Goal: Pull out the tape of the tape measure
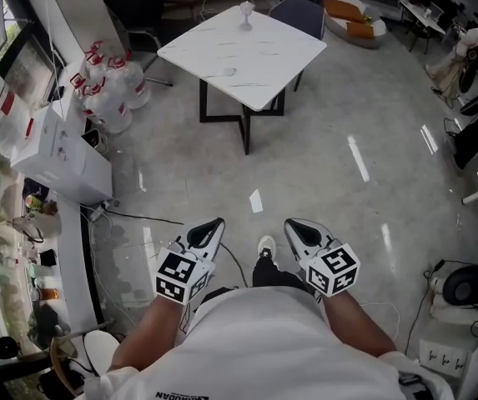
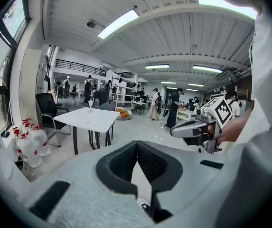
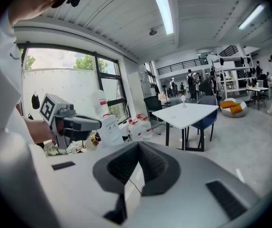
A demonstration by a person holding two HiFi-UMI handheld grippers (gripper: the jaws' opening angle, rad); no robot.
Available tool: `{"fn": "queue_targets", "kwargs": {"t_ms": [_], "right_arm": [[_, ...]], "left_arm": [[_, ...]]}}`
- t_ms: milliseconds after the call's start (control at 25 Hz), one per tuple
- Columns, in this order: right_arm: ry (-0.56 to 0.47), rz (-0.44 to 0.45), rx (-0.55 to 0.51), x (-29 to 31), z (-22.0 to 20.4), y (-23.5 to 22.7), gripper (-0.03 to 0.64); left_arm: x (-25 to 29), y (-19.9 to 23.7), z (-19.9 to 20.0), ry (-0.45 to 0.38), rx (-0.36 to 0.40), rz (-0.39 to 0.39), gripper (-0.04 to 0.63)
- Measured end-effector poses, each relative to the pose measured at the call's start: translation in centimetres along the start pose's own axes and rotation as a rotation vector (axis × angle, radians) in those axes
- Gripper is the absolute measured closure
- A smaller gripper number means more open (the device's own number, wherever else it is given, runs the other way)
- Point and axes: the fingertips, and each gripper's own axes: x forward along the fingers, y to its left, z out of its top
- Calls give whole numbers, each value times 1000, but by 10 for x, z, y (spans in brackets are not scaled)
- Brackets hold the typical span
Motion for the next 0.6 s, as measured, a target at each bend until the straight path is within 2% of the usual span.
{"fn": "queue_targets", "kwargs": {"t_ms": [160, 320, 600], "right_arm": [[-23, 18, -24, 24, 33, -38, 612], [-41, 36, -42, 41, 62, -79, 612], [-23, 77, -35, 66, 77, -138, 612]], "left_arm": [[39, 29, 39, -28, 29, 30, 586], [80, 40, 74, -48, 48, 42, 586], [136, 51, 90, -22, 37, 74, 586]]}}
